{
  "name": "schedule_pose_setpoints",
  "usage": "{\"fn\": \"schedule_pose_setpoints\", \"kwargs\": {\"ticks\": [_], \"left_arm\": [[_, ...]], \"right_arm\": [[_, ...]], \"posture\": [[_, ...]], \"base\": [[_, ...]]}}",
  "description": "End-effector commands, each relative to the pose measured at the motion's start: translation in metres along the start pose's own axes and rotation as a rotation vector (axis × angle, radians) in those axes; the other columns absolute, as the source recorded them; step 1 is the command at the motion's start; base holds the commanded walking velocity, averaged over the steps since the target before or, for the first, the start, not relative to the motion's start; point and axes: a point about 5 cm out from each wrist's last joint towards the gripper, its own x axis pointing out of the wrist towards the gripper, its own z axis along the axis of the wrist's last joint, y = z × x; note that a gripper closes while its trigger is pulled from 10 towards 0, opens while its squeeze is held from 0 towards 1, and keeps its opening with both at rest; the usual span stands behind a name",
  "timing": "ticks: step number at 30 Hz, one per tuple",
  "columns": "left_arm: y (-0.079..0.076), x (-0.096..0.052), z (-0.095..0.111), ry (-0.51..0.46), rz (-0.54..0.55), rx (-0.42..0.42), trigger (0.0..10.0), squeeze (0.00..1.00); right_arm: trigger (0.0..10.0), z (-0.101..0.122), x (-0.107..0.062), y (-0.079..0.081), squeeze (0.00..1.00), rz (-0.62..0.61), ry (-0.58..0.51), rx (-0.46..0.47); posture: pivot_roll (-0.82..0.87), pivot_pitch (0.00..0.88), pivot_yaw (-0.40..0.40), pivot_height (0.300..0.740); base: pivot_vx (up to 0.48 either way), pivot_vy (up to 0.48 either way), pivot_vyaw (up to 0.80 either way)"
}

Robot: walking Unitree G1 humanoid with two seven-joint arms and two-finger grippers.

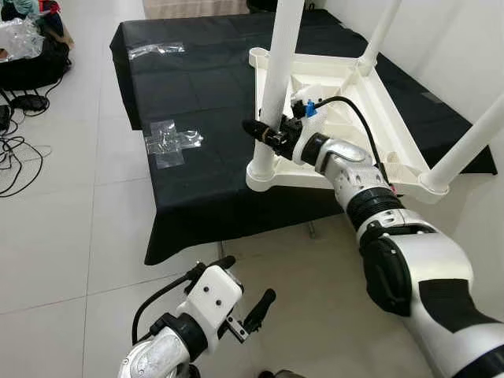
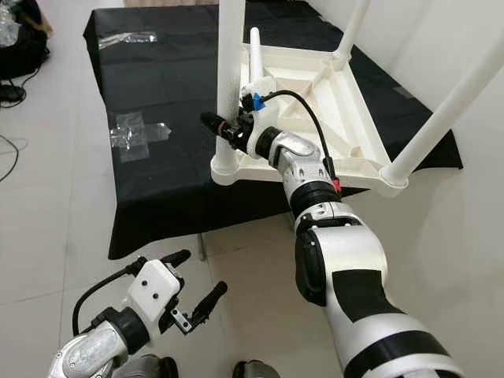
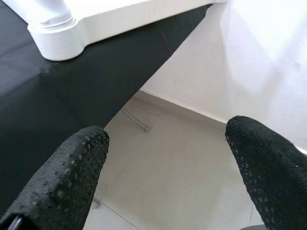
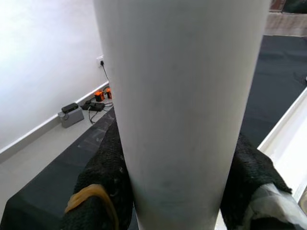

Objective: Building children table

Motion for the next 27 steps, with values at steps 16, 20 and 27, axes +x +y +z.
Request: {"fn": "schedule_pose_setpoints", "kwargs": {"ticks": [16, 20, 27], "left_arm": [[0.008, 0.011, -0.013, 0.031, 0.013, 0.006, 10.0, 0.0], [0.01, 0.012, -0.015, 0.034, 0.018, 0.005, 10.0, 0.0], [0.012, 0.014, -0.017, 0.035, 0.022, 0.008, 10.0, 0.0]], "right_arm": [[0.0, -0.037, -0.06, -0.056, 0.0, -1.117, -0.022, 0.159], [10.0, -0.03, -0.031, -0.032, 0.0, -0.943, -0.082, 0.199], [10.0, -0.017, -0.016, -0.017, 1.0, -0.873, -0.153, 0.166]], "posture": [[0.07, 0.11, -0.099, 0.74], [0.07, 0.104, -0.1, 0.74], [0.07, 0.095, -0.099, 0.74]], "base": [[0.0, 0.0, 0.0], [0.0, 0.0, 0.0], [0.0, 0.0, 0.0]]}}
